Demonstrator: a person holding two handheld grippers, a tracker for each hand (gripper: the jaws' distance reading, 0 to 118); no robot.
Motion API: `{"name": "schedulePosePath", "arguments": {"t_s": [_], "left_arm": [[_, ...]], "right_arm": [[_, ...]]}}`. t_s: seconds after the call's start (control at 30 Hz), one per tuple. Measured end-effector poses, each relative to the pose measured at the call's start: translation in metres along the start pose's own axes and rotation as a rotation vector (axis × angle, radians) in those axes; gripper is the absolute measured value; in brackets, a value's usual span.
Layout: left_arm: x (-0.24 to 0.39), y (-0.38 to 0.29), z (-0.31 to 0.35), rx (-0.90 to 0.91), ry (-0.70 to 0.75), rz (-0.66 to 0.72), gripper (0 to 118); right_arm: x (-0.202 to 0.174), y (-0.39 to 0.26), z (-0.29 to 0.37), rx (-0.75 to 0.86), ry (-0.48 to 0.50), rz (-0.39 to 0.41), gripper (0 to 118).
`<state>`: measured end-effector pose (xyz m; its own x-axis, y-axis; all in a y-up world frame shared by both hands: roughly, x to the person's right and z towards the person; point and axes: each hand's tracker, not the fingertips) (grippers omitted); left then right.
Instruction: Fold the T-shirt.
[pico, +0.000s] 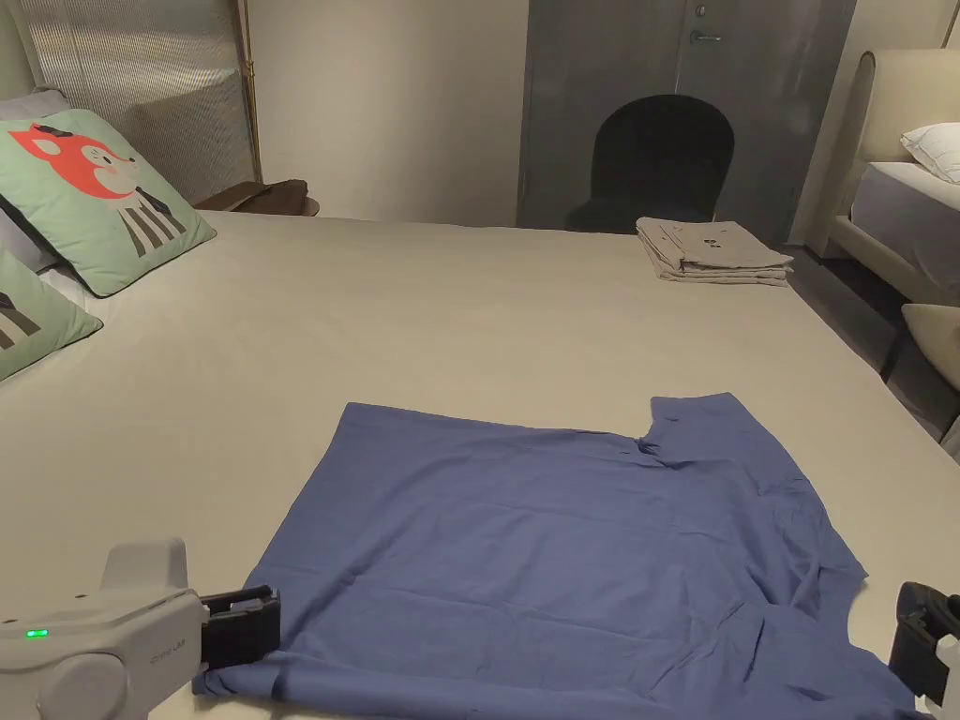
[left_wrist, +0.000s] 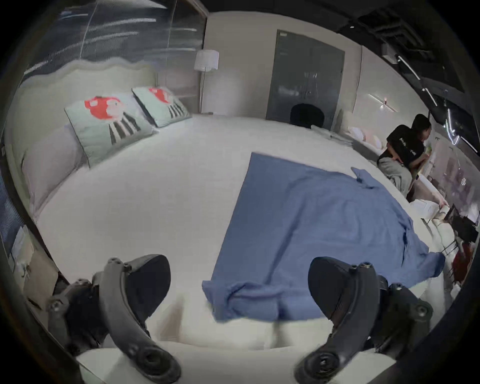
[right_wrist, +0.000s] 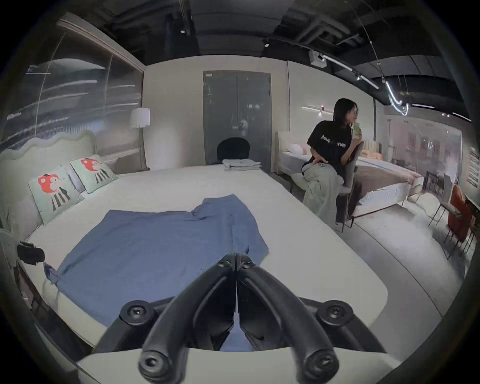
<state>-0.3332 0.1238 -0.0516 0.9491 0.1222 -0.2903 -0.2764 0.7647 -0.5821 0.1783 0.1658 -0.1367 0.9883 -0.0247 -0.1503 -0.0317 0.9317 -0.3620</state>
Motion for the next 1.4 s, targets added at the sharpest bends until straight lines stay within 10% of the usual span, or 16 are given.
{"name": "schedulePosePath", "arguments": {"t_s": [0.27, 0.4, 0.5, 0.53, 0.7, 0.8, 0.87, 1.13, 1.4], "left_arm": [[-0.011, -0.021, -0.031, -0.133, 0.04, 0.033, 17], [-0.004, -0.022, -0.021, -0.107, 0.005, 0.035, 4], [0.002, -0.018, -0.014, -0.074, 0.019, -0.016, 3], [0.005, -0.016, -0.011, -0.067, 0.017, -0.016, 3], [0.009, -0.007, -0.006, -0.04, 0.002, 0.007, 3], [0.01, -0.006, -0.005, -0.037, 0.003, 0.02, 3], [0.009, -0.002, 0.0, -0.031, -0.002, 0.034, 3], [0.007, 0.066, -0.01, 0.068, -0.018, 0.113, 3], [0.025, 0.134, -0.106, 0.0, 0.02, 0.123, 4]], "right_arm": [[0.014, -0.022, -0.011, -0.069, -0.01, -0.004, 0], [0.026, -0.031, -0.009, -0.156, 0.007, -0.001, 2], [0.036, -0.044, -0.01, -0.261, 0.022, 0.008, 88], [0.039, -0.049, -0.009, -0.277, 0.014, 0.016, 101], [0.055, -0.081, -0.019, -0.406, 0.006, 0.008, 89], [0.052, -0.087, -0.017, -0.387, 0.051, -0.022, 27], [0.045, -0.081, -0.01, -0.333, 0.057, -0.005, 8], [0.033, 0.005, -0.034, -0.101, 0.077, -0.02, 6], [0.018, 0.054, -0.149, -0.243, 0.018, -0.039, 6]]}}
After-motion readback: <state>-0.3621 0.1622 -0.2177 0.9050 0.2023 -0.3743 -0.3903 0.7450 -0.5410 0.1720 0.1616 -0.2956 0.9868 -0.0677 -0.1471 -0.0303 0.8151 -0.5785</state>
